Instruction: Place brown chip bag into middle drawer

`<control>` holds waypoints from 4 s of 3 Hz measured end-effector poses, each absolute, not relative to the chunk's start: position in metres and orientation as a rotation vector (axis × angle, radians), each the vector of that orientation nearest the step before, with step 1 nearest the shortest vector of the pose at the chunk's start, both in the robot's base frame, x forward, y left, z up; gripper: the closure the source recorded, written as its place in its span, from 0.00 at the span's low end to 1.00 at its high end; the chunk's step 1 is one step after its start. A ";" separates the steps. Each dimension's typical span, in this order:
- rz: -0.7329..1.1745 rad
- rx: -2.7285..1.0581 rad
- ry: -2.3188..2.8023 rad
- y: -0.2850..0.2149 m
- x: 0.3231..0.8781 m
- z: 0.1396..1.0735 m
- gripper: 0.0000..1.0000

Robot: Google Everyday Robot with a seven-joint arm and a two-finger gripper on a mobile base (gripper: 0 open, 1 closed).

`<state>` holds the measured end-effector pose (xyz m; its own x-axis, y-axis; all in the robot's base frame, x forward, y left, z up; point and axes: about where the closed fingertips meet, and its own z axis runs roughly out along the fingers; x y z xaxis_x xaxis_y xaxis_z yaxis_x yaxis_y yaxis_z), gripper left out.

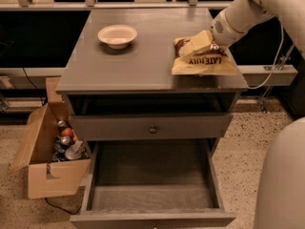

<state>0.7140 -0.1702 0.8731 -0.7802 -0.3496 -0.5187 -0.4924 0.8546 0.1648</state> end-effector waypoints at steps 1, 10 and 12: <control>0.400 -0.628 2.561 -0.161 0.716 0.866 0.27; 0.740 -1.531 1.926 -0.082 0.503 0.883 1.00; 0.877 -1.694 1.875 -0.047 0.427 0.795 1.00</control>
Offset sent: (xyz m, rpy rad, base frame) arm -0.0029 0.0201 0.0096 -0.0131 -0.0410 0.0345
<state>0.4274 -0.0467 0.7953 -0.1338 -0.6928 -0.7086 -0.9880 0.0377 0.1498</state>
